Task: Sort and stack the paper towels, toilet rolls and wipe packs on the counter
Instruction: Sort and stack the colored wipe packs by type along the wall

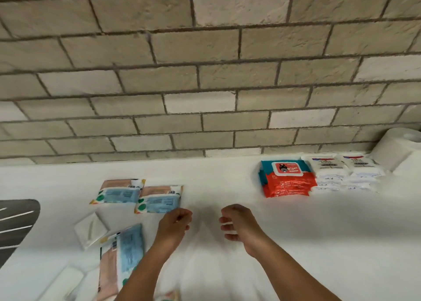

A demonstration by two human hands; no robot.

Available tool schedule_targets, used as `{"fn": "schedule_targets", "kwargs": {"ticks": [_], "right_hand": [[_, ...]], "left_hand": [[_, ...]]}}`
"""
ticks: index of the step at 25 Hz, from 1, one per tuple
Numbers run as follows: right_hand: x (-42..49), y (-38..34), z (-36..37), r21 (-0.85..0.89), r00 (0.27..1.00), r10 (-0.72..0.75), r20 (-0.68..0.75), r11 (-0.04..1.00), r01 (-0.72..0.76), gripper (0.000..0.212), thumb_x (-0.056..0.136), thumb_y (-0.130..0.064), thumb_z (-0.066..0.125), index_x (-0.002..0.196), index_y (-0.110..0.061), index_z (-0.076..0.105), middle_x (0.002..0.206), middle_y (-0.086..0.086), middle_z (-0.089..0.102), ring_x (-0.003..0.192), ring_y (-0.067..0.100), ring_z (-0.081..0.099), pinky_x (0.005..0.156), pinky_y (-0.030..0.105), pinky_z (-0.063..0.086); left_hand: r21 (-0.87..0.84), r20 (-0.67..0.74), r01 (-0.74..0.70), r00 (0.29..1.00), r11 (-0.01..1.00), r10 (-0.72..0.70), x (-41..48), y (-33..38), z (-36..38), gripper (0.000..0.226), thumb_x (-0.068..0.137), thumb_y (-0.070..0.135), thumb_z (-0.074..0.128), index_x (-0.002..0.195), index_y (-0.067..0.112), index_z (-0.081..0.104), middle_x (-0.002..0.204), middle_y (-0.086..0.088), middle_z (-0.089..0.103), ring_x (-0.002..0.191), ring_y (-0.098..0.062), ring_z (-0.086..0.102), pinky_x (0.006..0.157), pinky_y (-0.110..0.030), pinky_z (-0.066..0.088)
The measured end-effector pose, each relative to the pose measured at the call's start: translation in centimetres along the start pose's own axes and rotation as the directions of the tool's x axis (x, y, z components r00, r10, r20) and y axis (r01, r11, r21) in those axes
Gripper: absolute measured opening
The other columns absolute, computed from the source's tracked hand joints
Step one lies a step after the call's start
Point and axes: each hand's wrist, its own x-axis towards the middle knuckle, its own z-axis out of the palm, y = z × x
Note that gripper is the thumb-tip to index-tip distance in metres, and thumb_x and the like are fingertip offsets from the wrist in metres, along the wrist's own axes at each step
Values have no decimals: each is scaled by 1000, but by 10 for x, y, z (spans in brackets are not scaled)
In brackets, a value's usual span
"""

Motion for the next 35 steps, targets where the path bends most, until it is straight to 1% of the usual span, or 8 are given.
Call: {"fn": "schedule_targets", "kwargs": {"ticks": [8,12,16,20,23,28,32,35], "right_hand": [[1,-8,83,-278,987,-12,158,959,56,11,95,-19,54,97,-17,65,89,5,69,73,20,61,67,30,49],[-13,12,114,-455,959,-103,263,864,218,7,88,-23,60,89,-29,63,94,-3,68,82,17,64,69,28,48],[-46,44,129,-689,831,35,556,579,436,23,88,-33,71,110,-29,65,115,0,67,102,19,65,88,32,53],[-69,75,130,-748,739,157,656,0,664,67,85,-50,74,135,-10,53,131,15,48,121,34,45,96,51,44],[-75,95,137,-715,726,43,687,-136,685,61,90,-32,73,138,-4,47,131,23,46,122,41,43,92,56,39],[-82,97,129,-742,742,3,671,-5,671,61,81,-38,81,128,-9,54,121,19,56,113,38,51,88,49,41],[-79,86,113,-748,821,80,565,469,469,14,91,-26,73,94,-22,60,101,1,62,93,23,61,70,32,46],[-69,82,93,-696,838,105,535,618,366,18,91,-18,73,87,-25,56,92,-3,63,81,14,61,64,24,46]], "left_hand": [[467,-21,-49,998,883,67,29,-20,-117,11,91,32,66,102,29,67,100,7,69,85,-11,65,71,-26,55],[897,44,-34,999,441,-13,17,-59,-144,63,75,72,49,125,34,57,125,7,60,109,-19,58,86,-32,51],[881,-90,58,995,469,46,-11,-85,-128,95,60,85,60,136,31,45,131,1,51,119,-29,48,90,-51,52],[851,-155,118,987,512,30,-17,-88,-109,108,56,87,60,142,25,39,136,-3,48,123,-32,43,89,-52,52],[867,-174,138,984,478,31,-15,-87,-102,101,63,79,58,143,21,39,136,-7,48,122,-33,44,91,-50,51],[803,-205,148,978,577,34,-17,-78,-103,77,67,53,69,136,27,48,131,-3,52,120,-31,46,93,-51,48],[643,-258,114,963,757,74,-19,-70,-103,69,63,50,69,126,25,56,118,-4,62,111,-31,54,88,-50,55],[425,-273,-7,953,905,136,-28,-60,-97,59,66,41,73,120,24,60,110,-2,68,103,-28,62,83,-43,58]]}}
